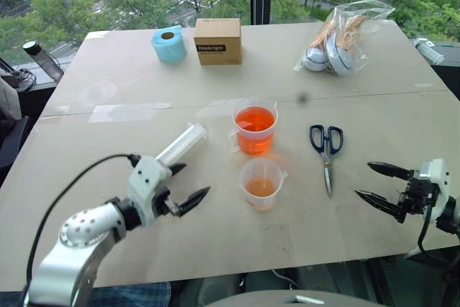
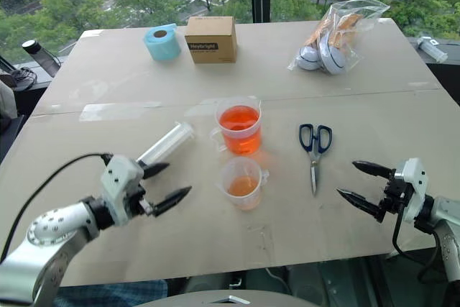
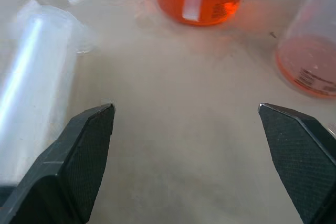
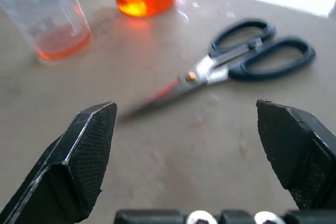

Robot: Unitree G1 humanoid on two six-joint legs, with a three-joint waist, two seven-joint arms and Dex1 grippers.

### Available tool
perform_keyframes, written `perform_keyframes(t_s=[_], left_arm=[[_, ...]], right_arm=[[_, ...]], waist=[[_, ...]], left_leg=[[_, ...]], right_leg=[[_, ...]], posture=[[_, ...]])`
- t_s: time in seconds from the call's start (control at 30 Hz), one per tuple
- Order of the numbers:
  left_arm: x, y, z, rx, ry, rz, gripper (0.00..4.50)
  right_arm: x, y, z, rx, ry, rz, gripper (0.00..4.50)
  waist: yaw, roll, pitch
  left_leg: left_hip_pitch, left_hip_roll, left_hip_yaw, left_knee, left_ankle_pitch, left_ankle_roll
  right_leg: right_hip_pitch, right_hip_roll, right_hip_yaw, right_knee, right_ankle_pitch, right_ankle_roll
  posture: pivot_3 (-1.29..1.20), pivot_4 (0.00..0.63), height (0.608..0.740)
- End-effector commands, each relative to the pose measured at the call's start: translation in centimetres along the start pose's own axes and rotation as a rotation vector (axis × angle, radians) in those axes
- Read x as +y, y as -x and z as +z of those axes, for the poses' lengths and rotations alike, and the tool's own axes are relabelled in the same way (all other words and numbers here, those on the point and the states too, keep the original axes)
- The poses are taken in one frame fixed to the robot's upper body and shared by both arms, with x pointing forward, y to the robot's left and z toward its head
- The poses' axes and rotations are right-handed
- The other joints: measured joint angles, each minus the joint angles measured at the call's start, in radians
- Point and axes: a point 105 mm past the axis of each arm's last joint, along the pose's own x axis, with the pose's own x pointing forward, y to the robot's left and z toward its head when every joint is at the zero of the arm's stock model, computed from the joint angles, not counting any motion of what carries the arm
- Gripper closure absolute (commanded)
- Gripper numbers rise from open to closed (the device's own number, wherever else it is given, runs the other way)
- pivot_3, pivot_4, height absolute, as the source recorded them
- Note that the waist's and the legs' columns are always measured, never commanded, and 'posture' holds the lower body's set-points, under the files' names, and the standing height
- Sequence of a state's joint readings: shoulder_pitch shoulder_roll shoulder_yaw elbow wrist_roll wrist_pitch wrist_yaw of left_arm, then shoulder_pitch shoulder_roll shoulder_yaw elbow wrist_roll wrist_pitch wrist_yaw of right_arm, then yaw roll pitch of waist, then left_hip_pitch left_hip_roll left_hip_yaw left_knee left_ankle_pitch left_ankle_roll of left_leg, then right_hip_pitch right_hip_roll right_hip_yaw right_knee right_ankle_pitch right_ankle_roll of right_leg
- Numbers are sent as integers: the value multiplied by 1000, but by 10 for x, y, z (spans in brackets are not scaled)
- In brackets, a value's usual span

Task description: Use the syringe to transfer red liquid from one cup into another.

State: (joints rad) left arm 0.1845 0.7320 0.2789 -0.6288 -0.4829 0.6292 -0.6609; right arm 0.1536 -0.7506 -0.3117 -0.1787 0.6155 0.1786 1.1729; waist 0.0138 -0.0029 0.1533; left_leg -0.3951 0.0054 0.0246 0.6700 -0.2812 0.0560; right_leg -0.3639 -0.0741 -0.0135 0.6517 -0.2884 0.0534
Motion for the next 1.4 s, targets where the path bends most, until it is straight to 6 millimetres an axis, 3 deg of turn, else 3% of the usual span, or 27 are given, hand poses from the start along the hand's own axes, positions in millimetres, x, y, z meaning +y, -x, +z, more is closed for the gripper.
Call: perform_keyframes(t_s=[0.03,0.27,0.43,0.53,0.73,0.9,1.2,1.4], left_arm=[[13,10,19,89,-55,28,46],[42,14,41,297,-26,7,46],[66,2,59,389,23,38,46],[76,-1,52,552,49,51,46],[95,-25,56,687,98,42,46],[105,-31,49,794,93,16,46],[111,-46,51,883,28,-59,46],[102,-55,54,920,6,-122,46]], right_arm=[[15,-6,50,-80,54,68,0],[40,-34,96,-145,117,212,0],[51,-47,105,-119,164,267,0],[53,-53,112,-98,223,254,0],[59,-69,141,-98,268,165,0],[75,-74,162,-93,162,232,0],[81,-76,164,56,103,262,0],[78,-79,165,54,92,254,0]], waist=[[-2,0,0],[-2,-4,3],[5,-6,4],[0,-9,6],[-3,-10,6],[-5,-13,8],[0,-15,9],[-2,-15,9]], left_leg=[[0,0,0,0,0,0],[-2,0,0,0,3,-4],[-4,-1,-1,0,3,-5],[-6,-2,0,1,3,-5],[-14,-2,2,5,4,-6],[-21,-2,1,11,4,-6],[-24,-2,0,13,4,-5],[-24,-2,0,14,4,-5]], right_leg=[[0,0,0,0,0,0],[-2,1,-1,-1,0,0],[-3,2,-2,0,0,1],[-5,3,-1,1,0,1],[-16,11,1,9,0,2],[-21,12,0,10,0,2],[-21,10,0,10,0,2],[-21,10,1,11,0,2]], posture=[[0,150,740],[0,150,740],[0,150,740],[0,150,740],[0,150,740],[0,150,740],[0,150,740],[0,150,740]])
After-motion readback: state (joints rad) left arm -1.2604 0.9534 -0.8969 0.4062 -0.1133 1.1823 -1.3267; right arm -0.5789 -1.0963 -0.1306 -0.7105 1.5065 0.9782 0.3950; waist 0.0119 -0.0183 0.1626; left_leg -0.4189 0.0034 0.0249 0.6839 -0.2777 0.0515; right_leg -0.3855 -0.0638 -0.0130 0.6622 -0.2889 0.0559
